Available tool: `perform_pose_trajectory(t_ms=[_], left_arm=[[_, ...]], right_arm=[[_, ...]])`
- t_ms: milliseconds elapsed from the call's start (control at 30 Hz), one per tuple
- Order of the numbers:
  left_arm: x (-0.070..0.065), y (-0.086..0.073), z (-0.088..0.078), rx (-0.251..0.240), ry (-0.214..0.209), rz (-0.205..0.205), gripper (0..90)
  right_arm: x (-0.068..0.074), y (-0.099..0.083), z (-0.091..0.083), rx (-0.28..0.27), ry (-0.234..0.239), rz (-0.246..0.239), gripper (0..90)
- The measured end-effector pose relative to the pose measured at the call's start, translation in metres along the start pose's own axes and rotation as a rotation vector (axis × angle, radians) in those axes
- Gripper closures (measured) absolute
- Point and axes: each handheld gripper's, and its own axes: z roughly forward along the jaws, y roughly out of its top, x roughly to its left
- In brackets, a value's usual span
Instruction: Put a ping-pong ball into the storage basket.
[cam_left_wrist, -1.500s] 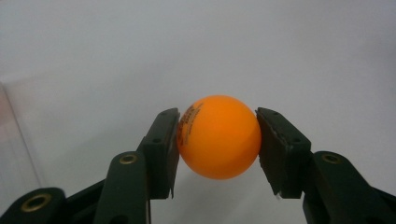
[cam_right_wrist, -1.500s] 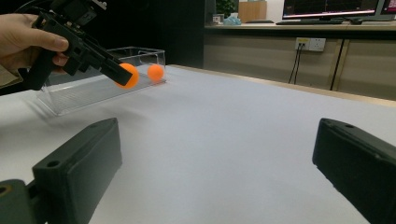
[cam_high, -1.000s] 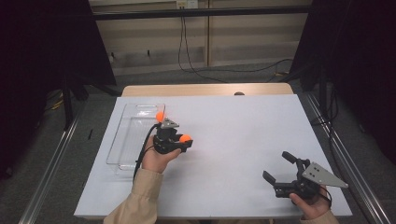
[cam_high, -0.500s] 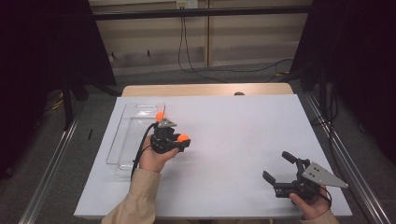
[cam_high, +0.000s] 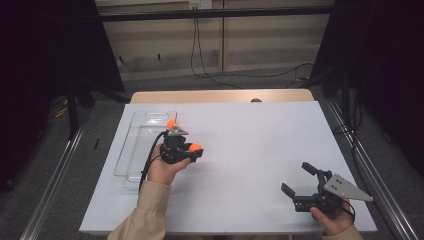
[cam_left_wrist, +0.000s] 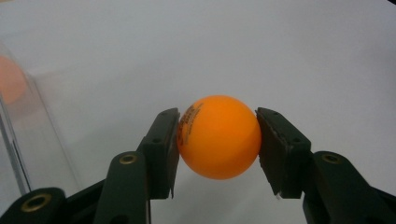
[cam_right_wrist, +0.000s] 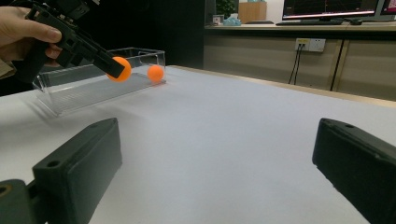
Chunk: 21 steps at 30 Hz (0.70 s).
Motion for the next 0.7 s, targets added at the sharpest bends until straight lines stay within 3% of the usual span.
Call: perform_pose_trajectory(t_ms=[633, 700], left_arm=[[0.0032, 0.0018, -0.0056, 0.008, -0.009, -0.012, 51.1], [0.0026, 0.0017, -0.0056, -0.005, -0.011, -0.029, 51.1]], right_arm=[[0.0002, 0.0001, -0.0001, -0.001, -0.001, 0.0, 1.2], [0.0001, 0.0, 0.0001, -0.001, 0.0, -0.001, 1.2]])
